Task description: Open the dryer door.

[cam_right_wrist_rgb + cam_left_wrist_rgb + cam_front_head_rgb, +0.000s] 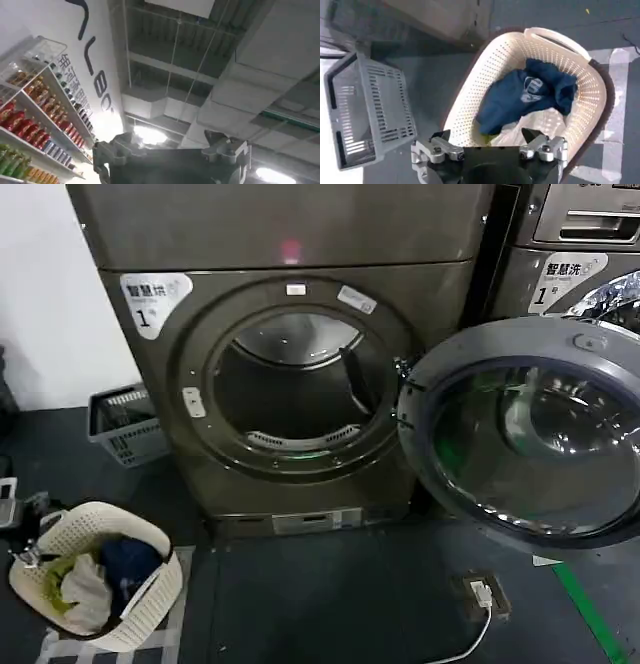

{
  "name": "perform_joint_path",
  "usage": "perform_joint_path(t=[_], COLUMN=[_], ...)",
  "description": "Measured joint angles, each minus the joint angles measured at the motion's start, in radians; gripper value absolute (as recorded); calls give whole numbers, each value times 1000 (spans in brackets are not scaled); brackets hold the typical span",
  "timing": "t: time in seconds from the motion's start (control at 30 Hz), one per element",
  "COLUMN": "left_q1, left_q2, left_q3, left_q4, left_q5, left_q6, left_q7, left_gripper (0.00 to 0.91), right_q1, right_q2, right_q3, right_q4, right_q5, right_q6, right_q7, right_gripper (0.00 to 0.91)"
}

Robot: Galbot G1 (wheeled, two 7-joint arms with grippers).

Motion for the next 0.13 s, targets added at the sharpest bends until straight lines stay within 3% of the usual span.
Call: perform_joint_path(t=[0.13], left_q1=[0], left_q2=[-1], left_q3=[1], left_q4=[9], left_q5=[4], left_q6=[-6], left_q7=[-1], left_gripper=[907], right_q1=[-1], right_q2=[4], right_q3=[-7], right_q4=[2], right_q5=[-1], right_q6=[1], right_q7=[0], right_gripper=[907])
